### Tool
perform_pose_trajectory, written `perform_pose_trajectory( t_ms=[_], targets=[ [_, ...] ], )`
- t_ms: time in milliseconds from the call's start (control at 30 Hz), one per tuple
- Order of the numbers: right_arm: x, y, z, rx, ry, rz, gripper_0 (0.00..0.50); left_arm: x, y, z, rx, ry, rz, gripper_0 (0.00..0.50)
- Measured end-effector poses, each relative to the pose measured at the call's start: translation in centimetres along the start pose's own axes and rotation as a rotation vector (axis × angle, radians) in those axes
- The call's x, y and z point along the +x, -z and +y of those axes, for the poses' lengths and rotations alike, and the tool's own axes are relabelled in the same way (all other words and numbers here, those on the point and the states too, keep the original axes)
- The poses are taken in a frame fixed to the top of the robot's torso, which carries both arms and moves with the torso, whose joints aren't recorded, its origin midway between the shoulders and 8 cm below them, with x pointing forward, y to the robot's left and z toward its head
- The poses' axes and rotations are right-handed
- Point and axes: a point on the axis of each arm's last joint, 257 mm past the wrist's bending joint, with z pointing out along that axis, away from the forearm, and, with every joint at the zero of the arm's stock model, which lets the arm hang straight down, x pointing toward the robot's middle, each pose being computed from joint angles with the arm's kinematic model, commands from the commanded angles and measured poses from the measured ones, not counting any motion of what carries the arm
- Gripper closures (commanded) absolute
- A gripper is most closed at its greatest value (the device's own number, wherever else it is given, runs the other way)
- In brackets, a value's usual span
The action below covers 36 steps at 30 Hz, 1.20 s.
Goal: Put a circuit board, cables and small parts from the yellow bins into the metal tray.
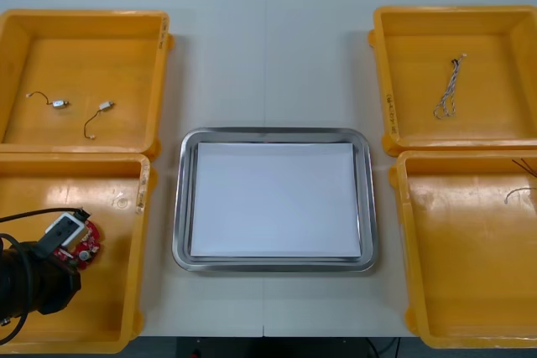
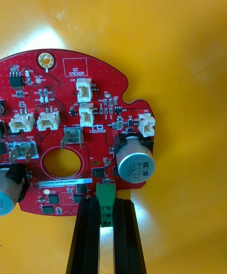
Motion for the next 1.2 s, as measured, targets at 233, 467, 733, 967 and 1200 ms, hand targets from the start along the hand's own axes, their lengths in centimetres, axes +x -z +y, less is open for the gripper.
perform_pose_trajectory(
  t_ms=[233,467,733,967,1200],
  targets=[
    [-1.8,1.7,0.9,-0.006,0.051,-0.036,0.500,0.7,0.8,-0.1,0.051,0.044,0.049,0.500],
    [-4.6,3.6,2.9,-0.068,0.085,-0.108,0.500,0.3,2.9,2.0,0.034,0.058,0.091,0.500],
    [-7.5,4.9,4.5,-0.084,0.142,-0.151,0.500,-1.7,5.3,3.6,0.039,0.062,0.105,0.500],
    [-8.9,4.9,6.5,-0.095,0.224,-0.149,0.500,-4.3,7.4,4.1,0.023,0.003,0.113,0.500],
    [-10.3,4.1,8.5,-0.112,0.292,-0.151,0.500,-6.4,9.7,4.2,0.002,-0.007,0.131,0.500]
  ],
)
